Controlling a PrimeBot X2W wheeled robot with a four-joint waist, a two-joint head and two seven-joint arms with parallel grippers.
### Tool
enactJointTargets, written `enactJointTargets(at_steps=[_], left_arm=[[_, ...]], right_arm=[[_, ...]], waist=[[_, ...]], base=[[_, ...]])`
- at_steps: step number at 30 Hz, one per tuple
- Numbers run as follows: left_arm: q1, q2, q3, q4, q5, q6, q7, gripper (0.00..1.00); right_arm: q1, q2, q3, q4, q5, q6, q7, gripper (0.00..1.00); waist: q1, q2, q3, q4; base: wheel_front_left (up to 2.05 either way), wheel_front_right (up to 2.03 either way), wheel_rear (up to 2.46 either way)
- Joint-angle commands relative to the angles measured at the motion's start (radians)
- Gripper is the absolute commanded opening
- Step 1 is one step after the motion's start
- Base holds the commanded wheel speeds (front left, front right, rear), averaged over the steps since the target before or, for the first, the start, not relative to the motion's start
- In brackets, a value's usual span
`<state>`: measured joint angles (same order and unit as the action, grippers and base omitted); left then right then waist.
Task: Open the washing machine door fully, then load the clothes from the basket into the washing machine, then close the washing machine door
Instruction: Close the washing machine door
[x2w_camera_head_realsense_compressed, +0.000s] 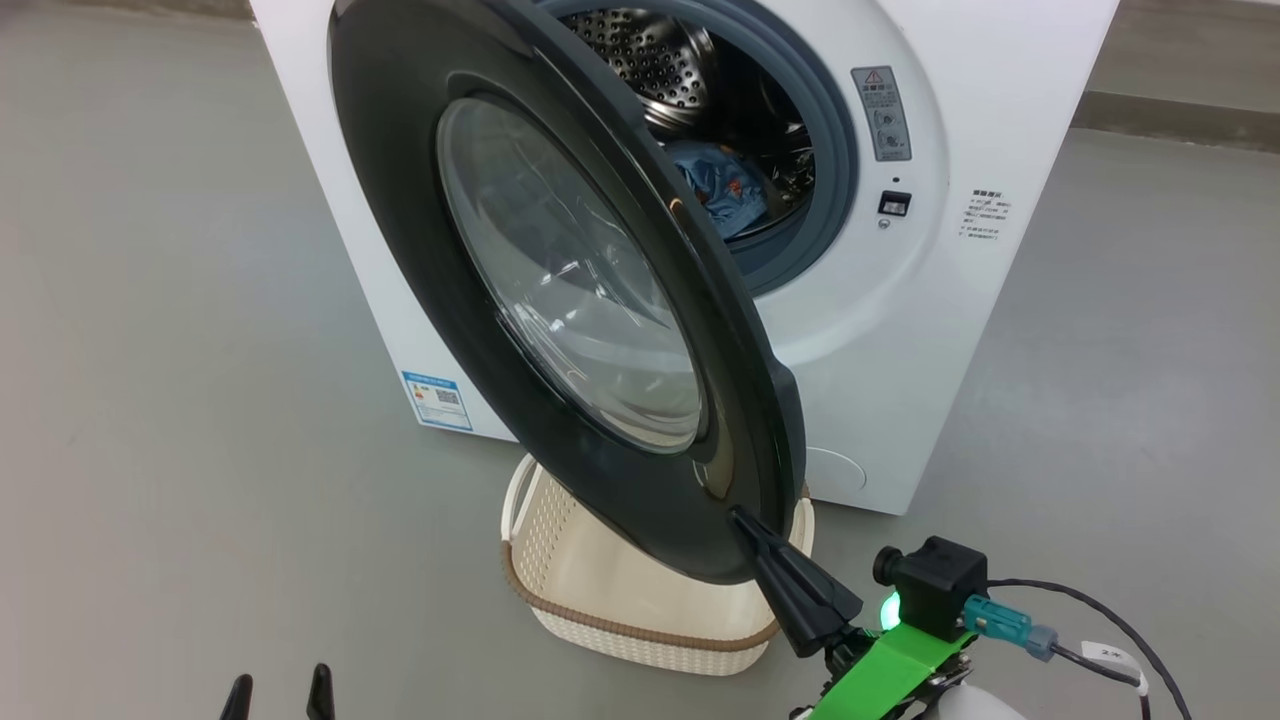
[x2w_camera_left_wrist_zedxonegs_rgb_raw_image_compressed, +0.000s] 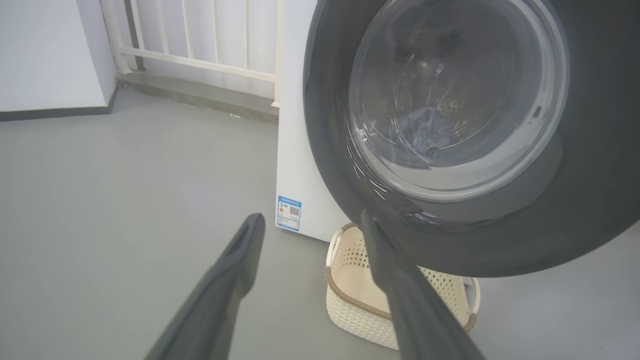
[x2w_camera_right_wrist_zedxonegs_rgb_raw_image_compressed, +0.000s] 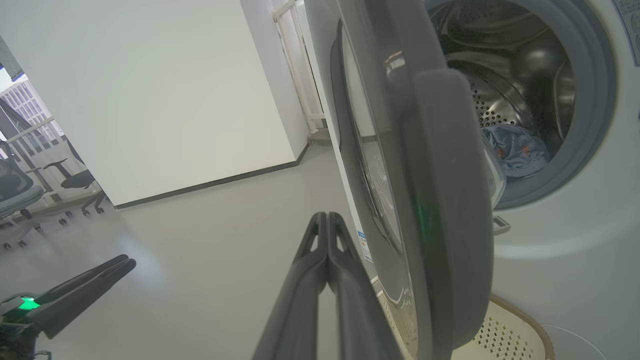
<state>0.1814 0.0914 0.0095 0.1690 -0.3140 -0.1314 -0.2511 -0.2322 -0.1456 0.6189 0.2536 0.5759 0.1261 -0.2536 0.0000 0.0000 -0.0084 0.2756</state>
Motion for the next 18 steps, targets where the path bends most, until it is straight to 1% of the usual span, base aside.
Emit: enactJointTargets(at_steps=[1,18], left_arm=[[-0.050,0.002,0.030,-0.022,0.003,0.001,-0.011,1.00],[-0.091,-0.003,0.009,-0.023,-0.007,0.001,-0.011,1.00]], right_arm=[[-0.024,0.012,0.018,-0.018,0.018,0.005,-0.008,0.00],[-0.082,0.034,-0.033,0.023,0.011,0.005,-0.008,0.00]], waist=[[0.0000,0.0000,0.002,0.001],[0.0000,0.0000,0.063,0.006]], base=[[0.00,0.00,0.00],[0.00,0.00,0.00]])
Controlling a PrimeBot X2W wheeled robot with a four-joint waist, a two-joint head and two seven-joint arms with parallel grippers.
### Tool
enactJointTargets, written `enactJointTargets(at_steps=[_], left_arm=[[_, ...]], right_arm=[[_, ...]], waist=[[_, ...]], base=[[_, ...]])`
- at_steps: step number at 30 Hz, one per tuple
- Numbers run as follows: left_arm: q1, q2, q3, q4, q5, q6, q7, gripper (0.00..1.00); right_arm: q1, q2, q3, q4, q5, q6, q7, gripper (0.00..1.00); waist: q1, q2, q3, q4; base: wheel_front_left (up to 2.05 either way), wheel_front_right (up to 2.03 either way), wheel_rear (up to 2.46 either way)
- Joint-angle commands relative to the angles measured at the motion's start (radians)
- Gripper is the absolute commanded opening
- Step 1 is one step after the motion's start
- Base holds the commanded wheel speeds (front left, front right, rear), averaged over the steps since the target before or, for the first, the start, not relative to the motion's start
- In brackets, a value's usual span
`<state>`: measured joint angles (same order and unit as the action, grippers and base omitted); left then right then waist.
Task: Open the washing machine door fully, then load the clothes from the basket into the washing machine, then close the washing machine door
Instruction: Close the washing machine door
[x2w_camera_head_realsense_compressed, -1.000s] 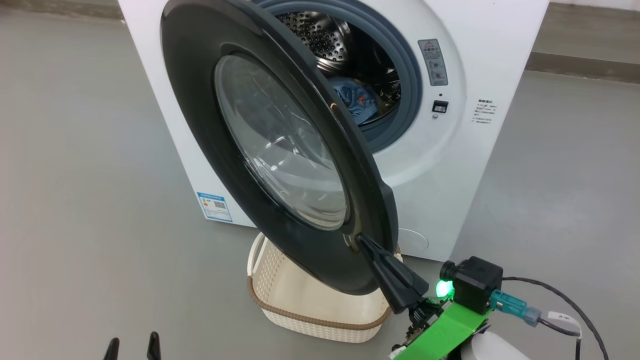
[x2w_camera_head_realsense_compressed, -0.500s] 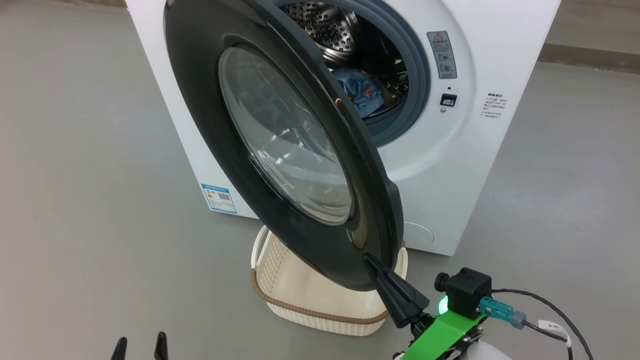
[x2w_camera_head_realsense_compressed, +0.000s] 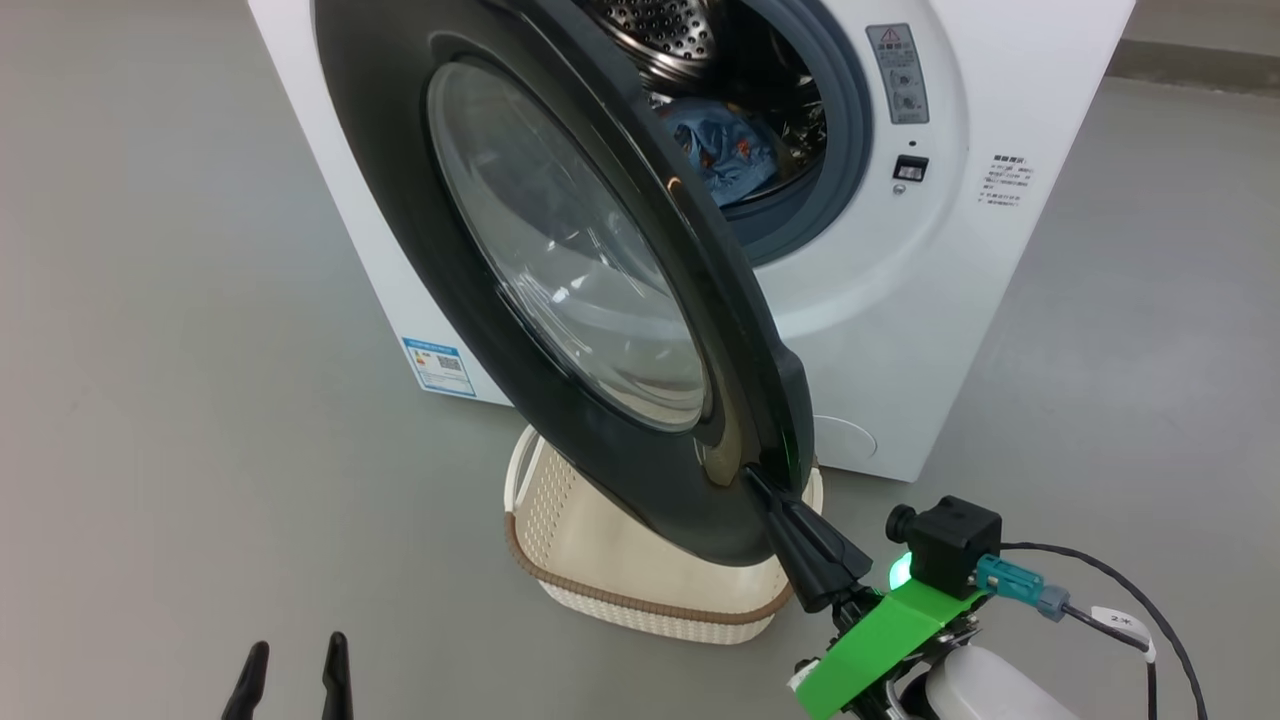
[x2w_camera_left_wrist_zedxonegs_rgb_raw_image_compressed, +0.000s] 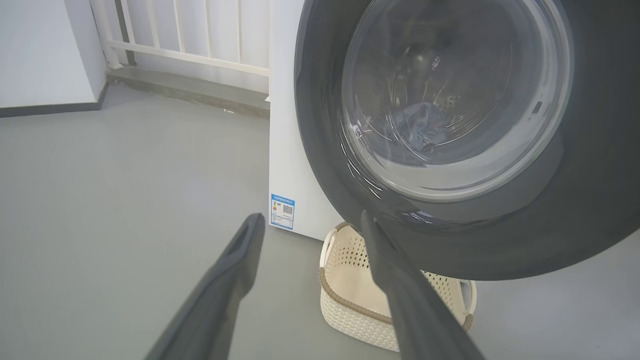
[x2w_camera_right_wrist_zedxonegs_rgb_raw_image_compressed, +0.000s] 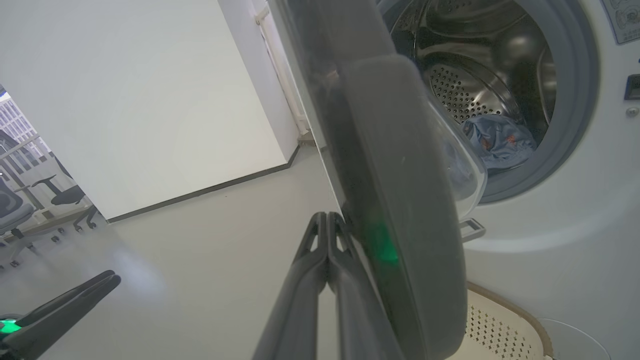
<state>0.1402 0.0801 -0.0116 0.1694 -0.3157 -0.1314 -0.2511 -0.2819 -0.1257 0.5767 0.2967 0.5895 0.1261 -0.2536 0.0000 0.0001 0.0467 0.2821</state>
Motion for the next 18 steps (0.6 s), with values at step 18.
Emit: enactJointTargets(at_steps=[18], left_arm=[[-0.148,-0.010,-0.011,-0.051,-0.017,0.001,-0.011,1.00]], right_arm=[[-0.155,-0.037,-0.132,-0.032,-0.029,0.005,-0.008,0.00]], waist=[[0.0000,-0.0001,0.143,0.005]], base=[[0.00,0.00,0.00]])
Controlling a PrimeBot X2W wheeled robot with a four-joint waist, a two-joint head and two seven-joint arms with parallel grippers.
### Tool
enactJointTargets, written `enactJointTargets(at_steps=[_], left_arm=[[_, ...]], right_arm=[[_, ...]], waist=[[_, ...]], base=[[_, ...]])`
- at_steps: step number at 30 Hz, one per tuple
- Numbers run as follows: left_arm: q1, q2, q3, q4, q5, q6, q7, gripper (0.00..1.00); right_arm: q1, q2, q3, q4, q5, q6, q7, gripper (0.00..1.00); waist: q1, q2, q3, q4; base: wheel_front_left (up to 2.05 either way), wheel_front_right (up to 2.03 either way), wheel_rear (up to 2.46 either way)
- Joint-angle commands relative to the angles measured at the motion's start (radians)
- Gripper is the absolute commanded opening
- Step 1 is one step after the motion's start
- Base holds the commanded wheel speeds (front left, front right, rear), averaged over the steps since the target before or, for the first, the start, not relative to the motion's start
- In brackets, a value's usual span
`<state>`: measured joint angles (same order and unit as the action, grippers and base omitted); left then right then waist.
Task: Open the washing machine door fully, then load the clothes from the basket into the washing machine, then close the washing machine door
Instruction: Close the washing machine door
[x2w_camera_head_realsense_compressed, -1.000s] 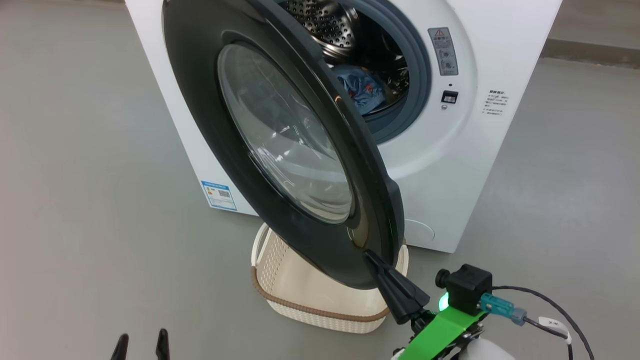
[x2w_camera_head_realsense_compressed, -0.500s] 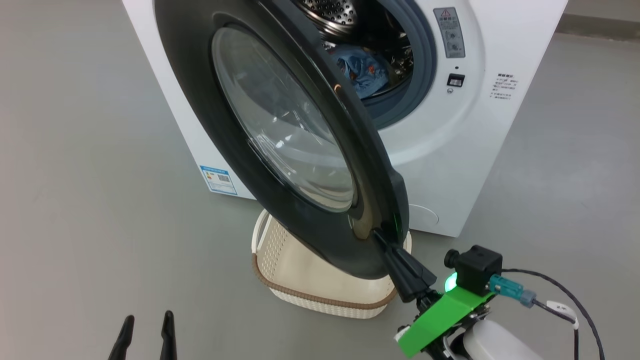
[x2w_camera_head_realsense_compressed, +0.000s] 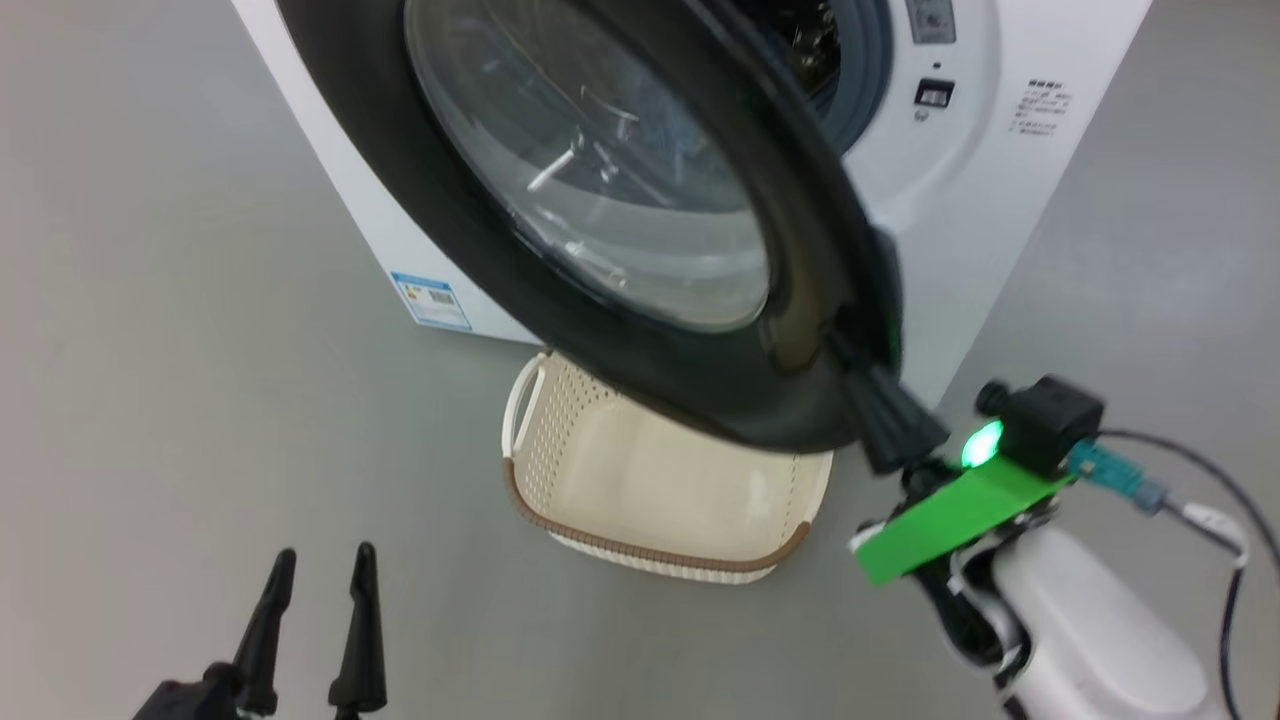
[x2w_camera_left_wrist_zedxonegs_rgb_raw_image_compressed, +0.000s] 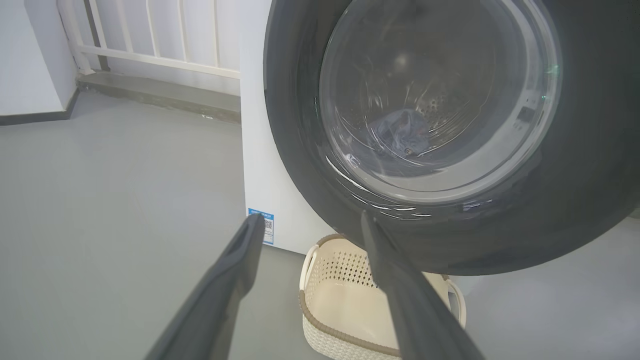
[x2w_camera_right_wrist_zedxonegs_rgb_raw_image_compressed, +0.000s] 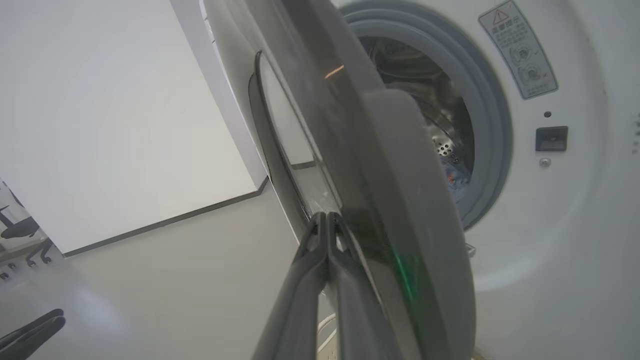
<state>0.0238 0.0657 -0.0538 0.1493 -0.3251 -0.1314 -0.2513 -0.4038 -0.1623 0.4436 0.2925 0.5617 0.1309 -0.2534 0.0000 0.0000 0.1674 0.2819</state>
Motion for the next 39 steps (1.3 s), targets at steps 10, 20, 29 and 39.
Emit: enactJointTargets(at_steps=[10,20,29,39], left_arm=[[-0.098,-0.004,-0.011,-0.046,-0.018,0.001,-0.010,1.00],[-0.157,-0.009,-0.048,-0.051,-0.030,0.001,-0.010,1.00],[-0.197,-0.013,-0.068,-0.057,-0.037,0.001,-0.010,1.00],[-0.236,-0.013,-0.075,-0.060,-0.037,0.001,-0.010,1.00]], right_arm=[[-0.148,-0.047,-0.090,-0.011,-0.028,0.000,-0.008,0.00],[-0.271,-0.090,-0.150,0.016,-0.024,0.000,-0.008,0.00],[-0.356,-0.113,-0.182,0.036,-0.026,0.000,-0.008,0.00],[-0.443,-0.095,-0.215,0.059,-0.037,0.000,-0.008,0.00]], waist=[[0.0000,0.0000,0.112,0.032],[0.0000,0.0000,0.185,0.068],[0.0000,0.0000,0.237,0.089],[0.0000,0.0000,0.289,0.079]], base=[[0.00,0.00,0.00],[0.00,0.00,0.00],[0.00,0.00,0.00],[0.00,0.00,0.00]])
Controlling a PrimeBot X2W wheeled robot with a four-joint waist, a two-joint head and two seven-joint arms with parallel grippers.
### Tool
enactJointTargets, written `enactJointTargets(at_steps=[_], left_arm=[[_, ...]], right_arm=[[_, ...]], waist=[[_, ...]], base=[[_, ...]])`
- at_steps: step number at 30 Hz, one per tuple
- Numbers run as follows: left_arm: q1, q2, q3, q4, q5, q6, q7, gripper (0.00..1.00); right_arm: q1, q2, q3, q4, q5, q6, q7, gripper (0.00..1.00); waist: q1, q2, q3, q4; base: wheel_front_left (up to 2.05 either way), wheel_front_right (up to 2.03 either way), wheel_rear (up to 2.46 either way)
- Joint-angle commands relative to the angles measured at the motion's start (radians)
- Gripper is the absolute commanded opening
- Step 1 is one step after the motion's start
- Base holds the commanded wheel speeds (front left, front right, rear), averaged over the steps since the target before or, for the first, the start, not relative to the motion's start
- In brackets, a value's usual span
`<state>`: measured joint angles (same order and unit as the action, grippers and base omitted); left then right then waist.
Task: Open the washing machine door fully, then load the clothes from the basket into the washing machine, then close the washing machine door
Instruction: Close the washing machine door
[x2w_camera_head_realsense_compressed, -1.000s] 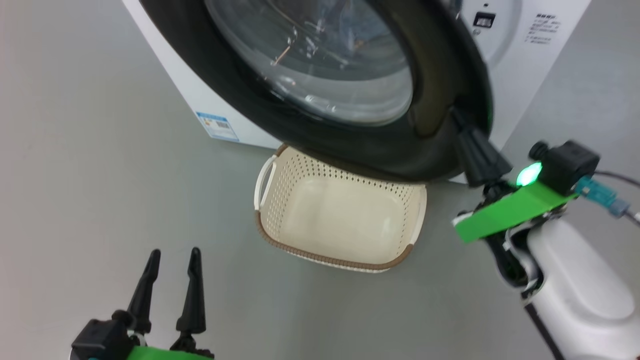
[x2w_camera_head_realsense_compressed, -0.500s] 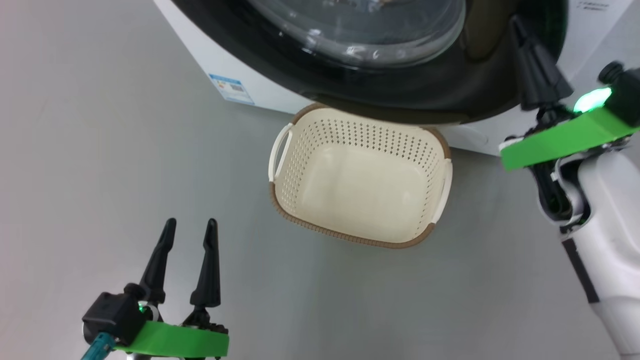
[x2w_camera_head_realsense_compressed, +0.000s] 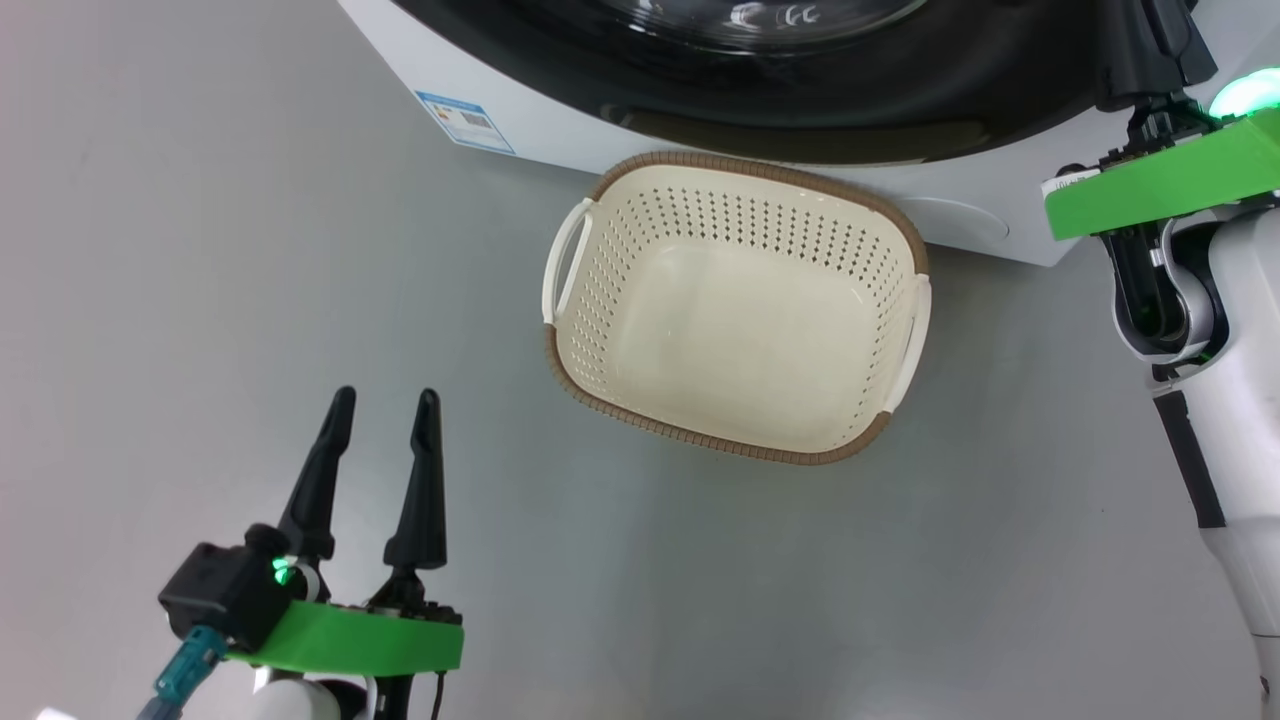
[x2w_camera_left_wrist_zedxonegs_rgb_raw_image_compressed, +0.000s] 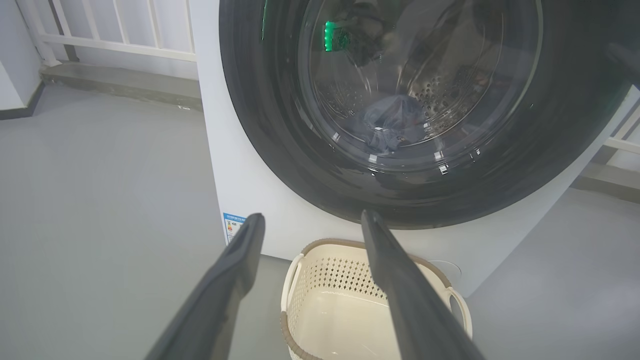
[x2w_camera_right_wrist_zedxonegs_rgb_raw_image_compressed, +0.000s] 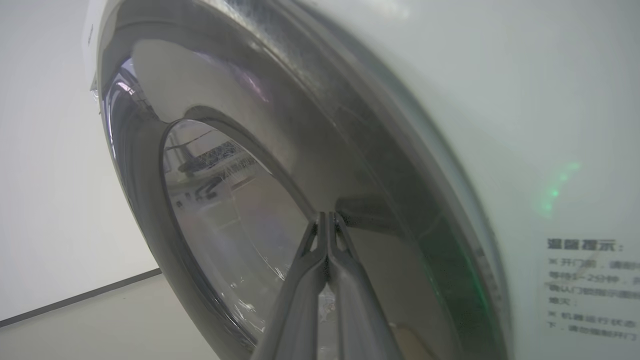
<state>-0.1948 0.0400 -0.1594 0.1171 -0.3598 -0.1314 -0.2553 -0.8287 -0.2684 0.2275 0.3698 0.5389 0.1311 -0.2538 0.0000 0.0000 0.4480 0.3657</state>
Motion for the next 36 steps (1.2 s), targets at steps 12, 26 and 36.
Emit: enactJointTargets(at_steps=[12,26,36], left_arm=[[-0.032,0.025,0.018,-0.013,-0.001,0.001,-0.006,1.00],[0.032,0.057,0.058,0.035,-0.005,0.001,-0.006,1.00],[0.078,0.095,0.072,0.053,-0.010,0.001,-0.006,1.00]], right_arm=[[-0.008,0.025,0.018,-0.009,-0.027,0.000,-0.008,0.00],[0.181,0.060,0.076,-0.008,-0.008,0.000,-0.008,0.57],[0.341,0.085,0.057,-0.002,0.002,0.000,-0.008,1.00]], waist=[[0.0000,0.0000,-0.008,-0.015],[0.0000,0.0000,-0.159,-0.072],[0.0000,0.0000,-0.270,-0.133]], base=[[0.00,0.00,0.00],[0.00,0.00,0.00],[0.00,0.00,0.00]])
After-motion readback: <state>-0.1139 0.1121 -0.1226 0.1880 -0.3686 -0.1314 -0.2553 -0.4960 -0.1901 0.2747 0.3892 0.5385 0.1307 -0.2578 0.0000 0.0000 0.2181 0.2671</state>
